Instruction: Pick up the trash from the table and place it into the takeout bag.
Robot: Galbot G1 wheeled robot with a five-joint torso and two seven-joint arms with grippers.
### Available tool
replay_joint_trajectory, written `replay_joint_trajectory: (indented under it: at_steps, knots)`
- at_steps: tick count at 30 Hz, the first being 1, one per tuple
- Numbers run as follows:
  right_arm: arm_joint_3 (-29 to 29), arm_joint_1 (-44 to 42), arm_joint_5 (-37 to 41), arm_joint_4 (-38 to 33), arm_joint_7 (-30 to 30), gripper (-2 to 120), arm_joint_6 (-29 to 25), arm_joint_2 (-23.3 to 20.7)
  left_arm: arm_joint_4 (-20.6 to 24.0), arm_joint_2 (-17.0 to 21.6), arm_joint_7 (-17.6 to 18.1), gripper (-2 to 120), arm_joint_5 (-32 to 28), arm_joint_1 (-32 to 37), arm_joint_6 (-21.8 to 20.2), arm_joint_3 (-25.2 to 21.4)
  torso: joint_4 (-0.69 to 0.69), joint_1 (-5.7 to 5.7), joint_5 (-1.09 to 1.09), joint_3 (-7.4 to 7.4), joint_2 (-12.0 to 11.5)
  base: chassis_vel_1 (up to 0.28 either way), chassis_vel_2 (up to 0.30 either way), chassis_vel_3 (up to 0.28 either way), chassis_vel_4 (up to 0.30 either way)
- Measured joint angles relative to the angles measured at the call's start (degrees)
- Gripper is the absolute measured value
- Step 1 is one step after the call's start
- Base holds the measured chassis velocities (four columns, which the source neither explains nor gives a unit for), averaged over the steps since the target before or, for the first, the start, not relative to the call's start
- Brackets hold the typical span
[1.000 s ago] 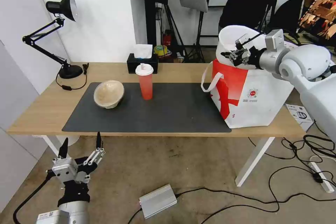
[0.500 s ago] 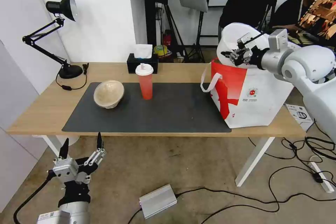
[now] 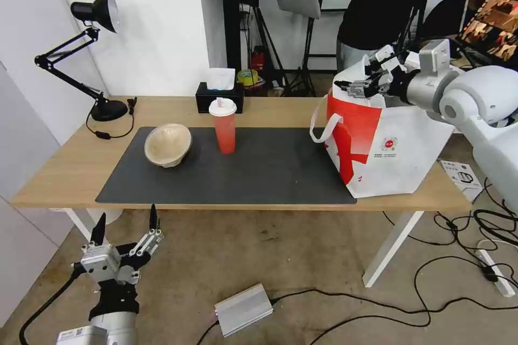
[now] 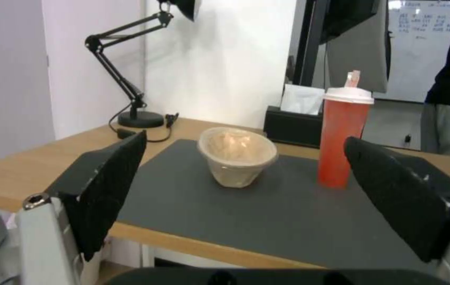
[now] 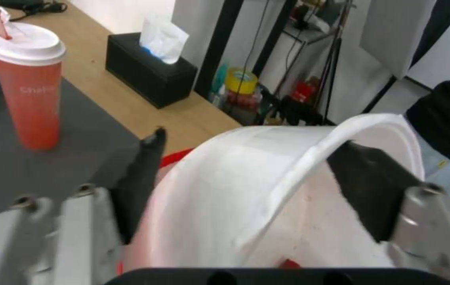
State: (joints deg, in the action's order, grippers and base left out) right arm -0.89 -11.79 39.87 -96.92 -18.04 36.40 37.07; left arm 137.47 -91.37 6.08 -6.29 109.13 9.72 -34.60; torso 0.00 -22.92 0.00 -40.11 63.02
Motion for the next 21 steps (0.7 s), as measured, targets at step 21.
replay_joint_trajectory:
  at_steps: [21]
  knots:
    - [-1.64,3.40,-6.29,-0.69,3.35,100,4.96,-1.67,-0.28,0.03,0.03,100,-0.14,-0.46,0.41,0.03,0.00,0.00,0.00,0.00,0.00,0.000,0.000,0.000,0.000]
